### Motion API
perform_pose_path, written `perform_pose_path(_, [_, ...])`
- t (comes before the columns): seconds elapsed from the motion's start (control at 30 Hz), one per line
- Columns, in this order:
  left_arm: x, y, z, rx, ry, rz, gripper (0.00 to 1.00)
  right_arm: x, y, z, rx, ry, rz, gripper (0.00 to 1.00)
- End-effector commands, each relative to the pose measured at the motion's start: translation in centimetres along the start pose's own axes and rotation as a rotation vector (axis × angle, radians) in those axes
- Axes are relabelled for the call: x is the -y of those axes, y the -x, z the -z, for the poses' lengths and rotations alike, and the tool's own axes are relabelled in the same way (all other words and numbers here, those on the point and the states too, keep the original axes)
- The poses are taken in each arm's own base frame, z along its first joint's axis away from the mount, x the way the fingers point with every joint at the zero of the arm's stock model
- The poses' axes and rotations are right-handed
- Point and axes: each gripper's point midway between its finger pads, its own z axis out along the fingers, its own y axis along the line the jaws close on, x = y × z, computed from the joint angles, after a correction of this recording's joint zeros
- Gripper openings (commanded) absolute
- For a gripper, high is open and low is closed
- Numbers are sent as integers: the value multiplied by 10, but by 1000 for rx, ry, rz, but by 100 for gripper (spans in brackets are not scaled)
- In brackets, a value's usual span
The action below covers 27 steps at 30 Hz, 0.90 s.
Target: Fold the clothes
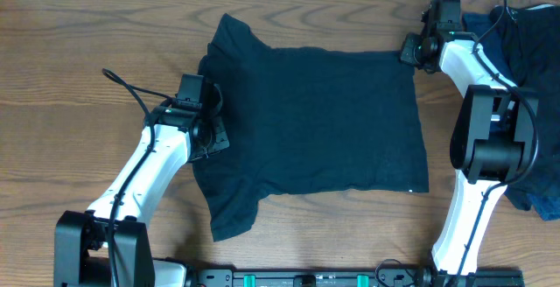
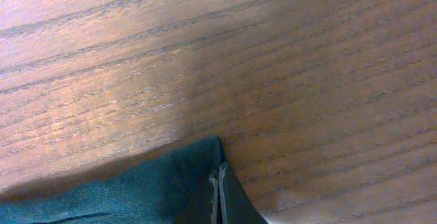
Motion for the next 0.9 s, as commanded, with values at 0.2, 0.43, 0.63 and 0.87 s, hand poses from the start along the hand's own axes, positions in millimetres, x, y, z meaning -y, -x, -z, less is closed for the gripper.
perform_pose_path(0.2, [-1, 4, 2, 13, 7, -14, 8, 1, 14, 14, 45, -3, -52, 1])
perform_pose_path(0.43, [-1, 4, 2, 13, 7, -14, 8, -9, 21, 15, 67, 58, -78, 1])
perform_pose_path(0.63, [-1, 4, 2, 13, 7, -14, 8, -7, 23, 15, 72, 65, -92, 1])
perform_pose_path(0.87, [-1, 4, 2, 14, 7, -14, 8, -5, 30, 16, 92, 84, -143, 1])
